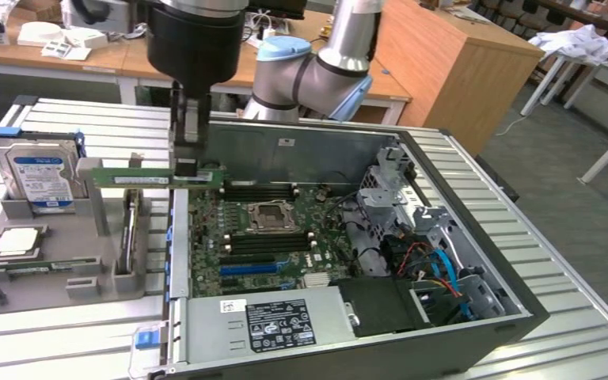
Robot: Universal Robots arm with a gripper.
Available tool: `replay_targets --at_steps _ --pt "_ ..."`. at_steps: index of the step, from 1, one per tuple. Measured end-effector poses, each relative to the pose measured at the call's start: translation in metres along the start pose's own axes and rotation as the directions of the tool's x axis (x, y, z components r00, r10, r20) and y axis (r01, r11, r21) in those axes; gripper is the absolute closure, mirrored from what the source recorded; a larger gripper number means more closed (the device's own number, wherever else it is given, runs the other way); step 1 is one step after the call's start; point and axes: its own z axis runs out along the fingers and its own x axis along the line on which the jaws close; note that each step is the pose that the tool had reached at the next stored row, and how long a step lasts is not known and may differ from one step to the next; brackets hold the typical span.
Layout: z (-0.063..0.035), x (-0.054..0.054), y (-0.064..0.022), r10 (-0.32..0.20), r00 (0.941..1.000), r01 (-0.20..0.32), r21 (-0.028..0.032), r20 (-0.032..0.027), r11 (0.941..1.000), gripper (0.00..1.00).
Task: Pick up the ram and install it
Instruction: 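Pick up the ram and move it above insertion slot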
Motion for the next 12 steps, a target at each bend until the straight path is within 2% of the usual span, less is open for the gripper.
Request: replay_targets --at_steps 12 --pt "-0.0013 0.0 -0.0268 0.0 1.0 0.0 -0.0001 -0.0002 1.0 0.88"
